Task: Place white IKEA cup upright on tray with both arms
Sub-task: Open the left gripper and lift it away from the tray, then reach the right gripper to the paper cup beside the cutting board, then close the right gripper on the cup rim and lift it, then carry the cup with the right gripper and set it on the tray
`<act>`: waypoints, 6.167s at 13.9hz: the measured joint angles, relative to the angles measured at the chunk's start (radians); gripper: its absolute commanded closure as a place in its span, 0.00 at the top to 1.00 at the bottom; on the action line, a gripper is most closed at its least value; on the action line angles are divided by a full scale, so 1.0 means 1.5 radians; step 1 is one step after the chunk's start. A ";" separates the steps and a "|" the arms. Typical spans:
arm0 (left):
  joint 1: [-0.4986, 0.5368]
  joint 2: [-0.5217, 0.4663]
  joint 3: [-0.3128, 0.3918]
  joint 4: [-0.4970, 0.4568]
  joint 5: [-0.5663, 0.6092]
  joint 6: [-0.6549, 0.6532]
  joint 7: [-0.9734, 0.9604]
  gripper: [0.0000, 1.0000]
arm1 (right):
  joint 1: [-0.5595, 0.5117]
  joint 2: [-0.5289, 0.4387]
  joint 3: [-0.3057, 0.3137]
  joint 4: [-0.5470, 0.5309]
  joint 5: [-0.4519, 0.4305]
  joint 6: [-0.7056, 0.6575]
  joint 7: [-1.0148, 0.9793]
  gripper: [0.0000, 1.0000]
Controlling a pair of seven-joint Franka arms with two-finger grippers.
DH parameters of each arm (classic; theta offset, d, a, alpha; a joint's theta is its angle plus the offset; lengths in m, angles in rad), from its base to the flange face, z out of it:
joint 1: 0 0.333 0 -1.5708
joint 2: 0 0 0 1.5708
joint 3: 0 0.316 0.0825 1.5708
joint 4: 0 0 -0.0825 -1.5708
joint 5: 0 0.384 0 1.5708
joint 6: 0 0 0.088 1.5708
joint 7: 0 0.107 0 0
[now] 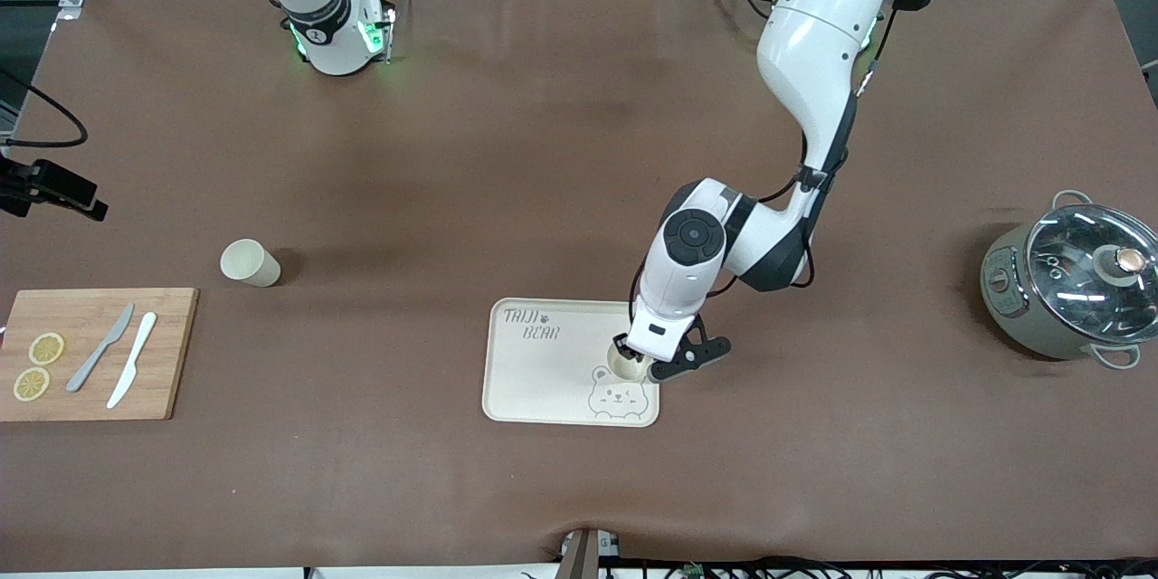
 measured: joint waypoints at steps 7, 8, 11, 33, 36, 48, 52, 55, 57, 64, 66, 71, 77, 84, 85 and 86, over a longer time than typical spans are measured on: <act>0.045 -0.177 0.052 0.020 0.003 -0.239 0.079 1.00 | -0.048 0.101 -0.002 -0.006 0.000 -0.036 0.002 1.00; 0.061 -0.199 0.053 0.020 0.003 -0.270 0.092 1.00 | -0.061 0.117 -0.002 -0.006 0.003 -0.036 0.002 1.00; 0.098 -0.251 0.054 0.016 0.004 -0.349 0.123 1.00 | -0.082 0.153 -0.002 -0.003 0.016 -0.029 0.000 1.00; 0.289 -0.587 0.053 -0.131 0.007 -0.591 0.582 1.00 | -0.086 0.208 0.007 -0.170 0.057 0.228 -0.044 1.00; 0.291 -0.587 0.053 -0.131 0.007 -0.599 0.607 1.00 | -0.098 0.215 0.004 -0.203 0.057 0.267 -0.087 0.99; 0.292 -0.643 0.053 -0.197 0.007 -0.584 0.621 1.00 | -0.106 0.214 0.005 -0.301 0.057 0.355 -0.104 0.28; 0.292 -0.643 0.052 -0.204 0.007 -0.580 0.621 1.00 | -0.104 0.214 0.007 -0.303 0.057 0.352 -0.105 0.00; 0.291 -0.643 0.051 -0.210 0.007 -0.580 0.622 1.00 | -0.095 0.214 0.010 -0.302 0.057 0.339 -0.103 0.00; 0.291 -0.643 0.049 -0.211 0.007 -0.578 0.622 1.00 | -0.090 0.212 0.011 -0.292 0.057 0.326 -0.086 0.00; 0.288 -0.643 0.044 -0.205 0.007 -0.570 0.622 1.00 | -0.003 0.206 0.015 -0.172 0.095 0.229 0.096 0.00; 0.288 -0.642 0.043 -0.204 0.007 -0.570 0.622 1.00 | 0.040 0.214 0.016 -0.151 0.132 0.230 0.165 0.00; 0.288 -0.642 0.043 -0.192 0.007 -0.570 0.622 1.00 | 0.117 0.276 0.018 -0.054 0.147 0.235 0.330 0.00; 0.381 -0.642 -0.080 -0.189 0.007 -0.571 0.623 1.00 | 0.252 0.355 0.019 0.040 0.148 0.288 0.514 0.00; 0.387 -0.636 -0.090 -0.179 0.007 -0.570 0.623 1.00 | 0.367 0.410 0.018 0.060 0.148 0.396 0.606 0.00; 0.387 -0.634 -0.090 -0.179 0.007 -0.570 0.623 1.00 | 0.372 0.417 0.018 0.060 0.148 0.398 0.611 0.00; 0.387 -0.632 -0.090 -0.179 0.007 -0.570 0.623 1.00 | 0.376 0.425 0.018 0.062 0.148 0.401 0.615 0.00</act>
